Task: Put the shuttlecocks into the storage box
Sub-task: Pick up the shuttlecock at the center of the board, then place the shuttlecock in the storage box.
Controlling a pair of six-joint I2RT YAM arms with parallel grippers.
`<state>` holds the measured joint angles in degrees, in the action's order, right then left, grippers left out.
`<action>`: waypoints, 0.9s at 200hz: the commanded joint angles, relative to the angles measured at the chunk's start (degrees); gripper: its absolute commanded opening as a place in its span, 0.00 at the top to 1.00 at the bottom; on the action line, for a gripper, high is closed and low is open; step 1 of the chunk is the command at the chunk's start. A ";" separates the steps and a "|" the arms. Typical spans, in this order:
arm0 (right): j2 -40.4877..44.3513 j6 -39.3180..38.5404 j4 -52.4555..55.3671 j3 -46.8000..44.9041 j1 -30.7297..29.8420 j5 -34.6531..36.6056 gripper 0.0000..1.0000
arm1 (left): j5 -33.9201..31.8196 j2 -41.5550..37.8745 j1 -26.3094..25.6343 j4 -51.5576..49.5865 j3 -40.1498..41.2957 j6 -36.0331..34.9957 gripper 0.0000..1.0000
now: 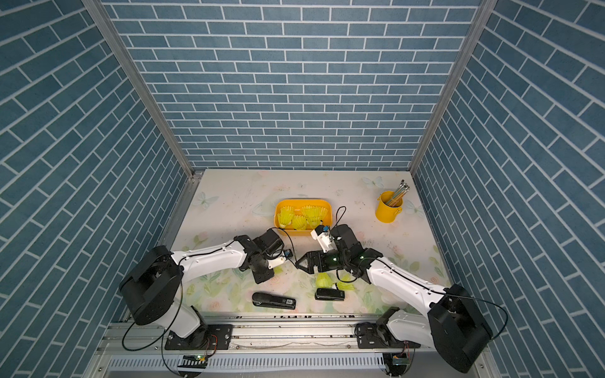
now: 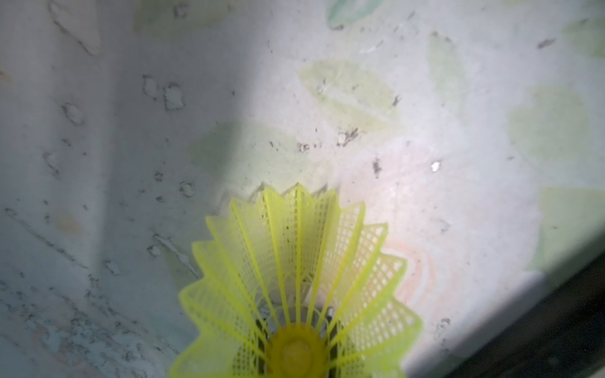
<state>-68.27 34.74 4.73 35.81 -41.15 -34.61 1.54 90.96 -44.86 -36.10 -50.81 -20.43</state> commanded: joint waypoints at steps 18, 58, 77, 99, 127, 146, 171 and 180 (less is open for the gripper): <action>0.02 -1.55 3.69 5.16 1.47 3.41 0.02 | 1.11 -5.64 2.76 0.97 -3.60 3.64 0.82; 0.65 -2.45 5.46 10.26 8.20 5.38 0.02 | 3.69 -8.52 8.38 3.03 -10.96 9.49 0.74; -0.94 -3.83 7.18 13.76 10.03 7.46 0.02 | 5.74 -7.01 10.83 5.25 -15.01 14.00 0.75; -3.18 -3.98 6.97 16.12 11.32 8.65 0.02 | 7.15 -3.24 11.91 6.94 -20.42 18.48 0.76; -5.71 -3.17 6.05 18.02 12.21 10.17 0.02 | 11.93 1.56 12.72 11.52 -25.27 24.55 0.76; -7.14 -2.27 5.12 18.67 12.47 11.34 0.02 | 14.48 5.03 13.02 13.70 -28.22 28.58 0.76; -8.66 -1.78 4.10 19.24 12.76 12.41 0.02 | 14.62 8.93 13.05 15.54 -31.74 31.89 0.76; -9.10 -1.78 3.88 19.49 12.80 12.59 0.02 | 14.31 10.20 12.96 15.96 -33.13 32.70 0.76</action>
<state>-76.27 32.77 9.85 52.99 -28.71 -24.03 14.24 98.59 -32.18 -22.98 -80.42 7.11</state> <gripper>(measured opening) 0.979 0.321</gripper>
